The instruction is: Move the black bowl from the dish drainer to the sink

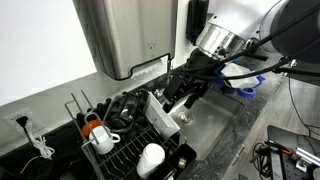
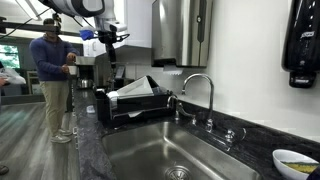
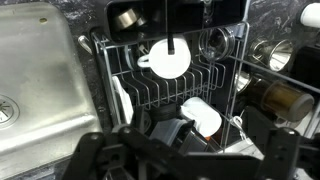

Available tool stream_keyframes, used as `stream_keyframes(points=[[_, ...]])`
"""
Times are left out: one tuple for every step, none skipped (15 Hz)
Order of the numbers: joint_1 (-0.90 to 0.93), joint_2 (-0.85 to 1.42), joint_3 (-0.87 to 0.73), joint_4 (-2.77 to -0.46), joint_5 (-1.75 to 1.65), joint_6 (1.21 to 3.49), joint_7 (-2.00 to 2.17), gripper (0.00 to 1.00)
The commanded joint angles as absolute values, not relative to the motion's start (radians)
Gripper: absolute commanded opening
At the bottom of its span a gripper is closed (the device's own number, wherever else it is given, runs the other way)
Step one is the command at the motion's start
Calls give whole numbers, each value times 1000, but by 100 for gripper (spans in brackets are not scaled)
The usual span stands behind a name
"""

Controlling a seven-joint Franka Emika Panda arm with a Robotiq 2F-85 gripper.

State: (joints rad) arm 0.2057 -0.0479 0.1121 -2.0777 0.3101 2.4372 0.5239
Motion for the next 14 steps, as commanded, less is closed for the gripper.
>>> stream_keyframes(points=[[185, 27, 136, -2037, 265, 2478, 594, 100], [188, 44, 137, -2030, 251, 2485, 612, 100], [191, 59, 137, -2024, 232, 2494, 637, 100], [195, 75, 137, -2015, 211, 2504, 665, 100], [201, 89, 138, -2003, 184, 2514, 696, 100], [206, 100, 138, -1995, 161, 2523, 727, 100], [212, 112, 138, -1980, 133, 2530, 762, 100], [218, 123, 137, -1966, 106, 2538, 796, 100], [223, 133, 136, -1950, 84, 2542, 829, 100], [228, 145, 134, -1935, 61, 2543, 859, 100], [232, 156, 130, -1919, 36, 2548, 896, 100], [236, 174, 127, -1898, 17, 2546, 926, 100], [239, 189, 123, -1880, -6, 2546, 961, 100], [243, 209, 118, -1860, -27, 2549, 995, 100]])
